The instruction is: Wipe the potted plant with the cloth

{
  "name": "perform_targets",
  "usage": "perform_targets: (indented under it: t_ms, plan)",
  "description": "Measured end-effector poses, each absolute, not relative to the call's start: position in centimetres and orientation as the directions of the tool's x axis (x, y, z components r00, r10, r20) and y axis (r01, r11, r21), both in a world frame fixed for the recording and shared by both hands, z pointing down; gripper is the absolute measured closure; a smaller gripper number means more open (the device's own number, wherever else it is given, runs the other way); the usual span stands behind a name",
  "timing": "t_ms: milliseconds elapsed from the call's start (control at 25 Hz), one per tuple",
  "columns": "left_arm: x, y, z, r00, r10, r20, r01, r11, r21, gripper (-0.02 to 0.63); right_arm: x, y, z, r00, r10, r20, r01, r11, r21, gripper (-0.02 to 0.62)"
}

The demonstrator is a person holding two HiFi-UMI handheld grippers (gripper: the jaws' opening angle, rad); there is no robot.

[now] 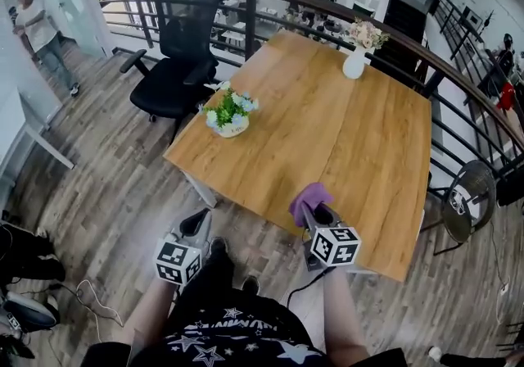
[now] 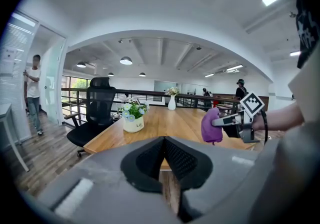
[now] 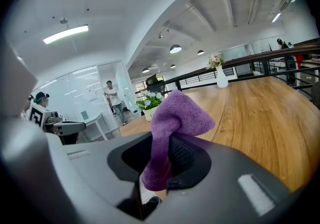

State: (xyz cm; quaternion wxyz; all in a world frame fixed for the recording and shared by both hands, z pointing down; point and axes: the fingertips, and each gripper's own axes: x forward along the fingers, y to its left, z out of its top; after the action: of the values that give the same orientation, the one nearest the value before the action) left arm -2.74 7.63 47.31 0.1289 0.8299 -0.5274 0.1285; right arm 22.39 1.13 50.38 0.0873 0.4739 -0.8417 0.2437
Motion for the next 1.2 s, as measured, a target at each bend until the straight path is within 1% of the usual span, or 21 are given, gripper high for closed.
perform_targets:
  t_ms: [360,520,640,880,920,960,1000,1080,1200]
  plan:
    - [-4.1,4.0,48.2,0.409,-0.843,0.350,-0.911,-0.397,0.108,0.604,21.3,-1.6,51.2,-0.536,-0.744,0.400,-0.842,0.434,-0.320,0.509]
    - [-4.3,1.1,47.9,0.429,-0.844,0.321,-0.903,-0.411,0.126,0.604,21.6,-3.6,51.1,-0.512,-0.757,0.406,-0.856,0.410,-0.315,0.509]
    - [-4.9,-1.6,47.8,0.426,-0.850,0.308,-0.904,-0.407,0.128,0.604,21.1,-5.6,51.4,-0.504,-0.757,0.416,-0.861,0.403,-0.310,0.509]
    - [-7.3,-7.0,48.7,0.408,-0.852,0.328,-0.913,-0.391,0.120,0.604,19.1,-11.4,51.4,-0.501,-0.757,0.420,-0.864,0.409,-0.294,0.509]
    - [-7.6,-8.0,48.9,0.414,-0.848,0.331,-0.910,-0.395,0.126,0.595,18.5,-12.4,51.4,-0.503,-0.754,0.422,-0.863,0.414,-0.290,0.509]
    - [-7.9,-9.0,49.1,0.424,-0.842,0.333,-0.906,-0.403,0.132,0.535,17.9,-13.4,51.5,-0.506,-0.750,0.426,-0.862,0.419,-0.286,0.509]
    - [-8.0,-9.9,49.3,0.433,-0.837,0.334,-0.901,-0.412,0.135,0.498,17.4,-14.4,51.5,-0.509,-0.745,0.430,-0.860,0.426,-0.281,0.509]
    - [-8.2,-11.6,49.5,0.449,-0.827,0.339,-0.893,-0.431,0.130,0.455,16.4,-16.1,51.8,-0.515,-0.735,0.442,-0.857,0.436,-0.274,0.509]
    - [-7.9,-13.8,50.1,0.472,-0.807,0.354,-0.880,-0.457,0.131,0.337,15.3,-18.2,52.3,-0.519,-0.722,0.457,-0.855,0.442,-0.273,0.509]
